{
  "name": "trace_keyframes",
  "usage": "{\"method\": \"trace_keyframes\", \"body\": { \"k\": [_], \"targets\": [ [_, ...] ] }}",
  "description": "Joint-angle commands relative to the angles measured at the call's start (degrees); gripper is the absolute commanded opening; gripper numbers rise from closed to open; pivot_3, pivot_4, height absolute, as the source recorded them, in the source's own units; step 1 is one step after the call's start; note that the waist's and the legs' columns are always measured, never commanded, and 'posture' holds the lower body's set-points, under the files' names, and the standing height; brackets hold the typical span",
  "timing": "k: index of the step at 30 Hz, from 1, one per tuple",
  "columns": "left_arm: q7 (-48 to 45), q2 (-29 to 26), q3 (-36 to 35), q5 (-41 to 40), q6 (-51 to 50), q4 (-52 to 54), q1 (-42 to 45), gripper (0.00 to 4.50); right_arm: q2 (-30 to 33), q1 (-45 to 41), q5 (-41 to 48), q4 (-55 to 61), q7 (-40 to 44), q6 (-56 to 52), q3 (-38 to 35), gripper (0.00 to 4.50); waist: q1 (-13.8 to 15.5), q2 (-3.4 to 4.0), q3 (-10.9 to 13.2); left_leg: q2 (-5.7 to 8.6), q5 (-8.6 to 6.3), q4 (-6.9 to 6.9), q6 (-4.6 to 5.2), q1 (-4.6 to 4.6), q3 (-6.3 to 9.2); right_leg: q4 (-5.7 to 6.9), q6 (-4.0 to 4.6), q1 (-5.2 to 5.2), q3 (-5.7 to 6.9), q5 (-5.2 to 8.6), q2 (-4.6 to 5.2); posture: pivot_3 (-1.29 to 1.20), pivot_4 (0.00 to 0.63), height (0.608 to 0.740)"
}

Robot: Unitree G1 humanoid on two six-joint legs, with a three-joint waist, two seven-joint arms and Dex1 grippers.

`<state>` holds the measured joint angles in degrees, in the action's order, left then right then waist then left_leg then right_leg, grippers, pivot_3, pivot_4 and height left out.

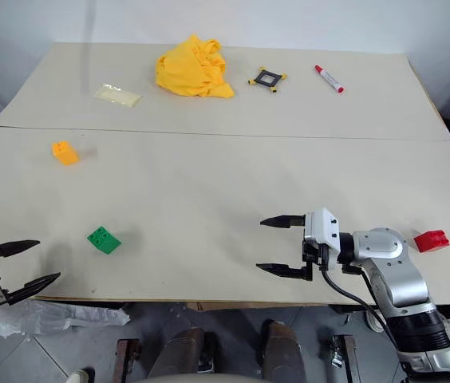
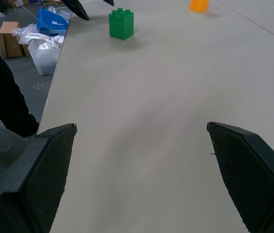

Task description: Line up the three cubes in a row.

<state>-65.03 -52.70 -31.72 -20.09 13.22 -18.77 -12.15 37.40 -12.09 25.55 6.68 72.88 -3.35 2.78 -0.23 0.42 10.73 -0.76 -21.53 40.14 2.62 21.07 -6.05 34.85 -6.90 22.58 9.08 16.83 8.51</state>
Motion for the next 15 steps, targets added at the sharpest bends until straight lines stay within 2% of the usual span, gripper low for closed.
{"method": "trace_keyframes", "body": {
  "k": [1, 5, 8, 12, 15],
  "targets": [
    [0.79, -0.08, -2.74, -1.64, 0.07, 0.68, -0.28, 4.47, -0.63, 0.0, 0.16, 1.31, -0.51, 1.28, -0.42, 4.5, -0.01, 0.0, 0.0, 0.0, 0.0, 0.0, 0.0, 0.0, -0.01, 0.0, 0.0, 0.0, 0.0, 0.0, 0.0, 0.0, 0.15, 0.74],
    [0.41, -0.22, -2.56, -5.47, -9.01, 7.94, -1.71, 4.47, -1.47, 0.54, 0.23, 1.13, -2.52, 2.45, -1.97, 4.5, 0.0, 0.0, 0.0, 0.0, 0.0, 0.0, 0.0, 0.0, 0.0, 0.02, 0.0, 0.0, -0.01, 0.0, 0.01, 0.0, 0.15, 0.74],
    [0.74, -0.34, -1.98, -13.5, -21.15, 18.89, -1.17, 4.47, -1.7, 1.79, 2.06, 2.45, -5.76, 0.86, -5.26, 4.5, 0.34, -0.01, 0.0, 0.02, 0.0, 0.03, 0.0, 0.02, 0.05, 0.05, 0.0, -0.01, -0.03, 0.0, 0.02, 0.0, 0.15, 0.74],
    [3.41, 0.64, 5.25, -17.79, -28.2, 30.89, 6.54, 4.47, 0.24, 5.79, 4.76, 6.06, -10.18, -2.03, -12.45, 4.5, 1.37, 0.01, 0.01, 0.07, 0.0, 0.14, 0.0, 0.04, 0.21, 0.09, 0.0, -0.08, -0.05, 0.0, 0.03, 0.0, 0.15, 0.74],
    [3.04, 1.37, 13.72, -16.65, -30.6, 34.65, 14.13, 4.47, 1.93, 12.17, 6.12, 10.12, -14.57, -4.1, -21.14, 4.5, 1.76, 0.09, -0.02, 0.08, 0.0, 0.14, 0.0, 0.02, 0.18, 0.11, 0.0, -0.08, -0.09, 0.0, 0.02, 0.0, 0.15, 0.74]
  ]
}}
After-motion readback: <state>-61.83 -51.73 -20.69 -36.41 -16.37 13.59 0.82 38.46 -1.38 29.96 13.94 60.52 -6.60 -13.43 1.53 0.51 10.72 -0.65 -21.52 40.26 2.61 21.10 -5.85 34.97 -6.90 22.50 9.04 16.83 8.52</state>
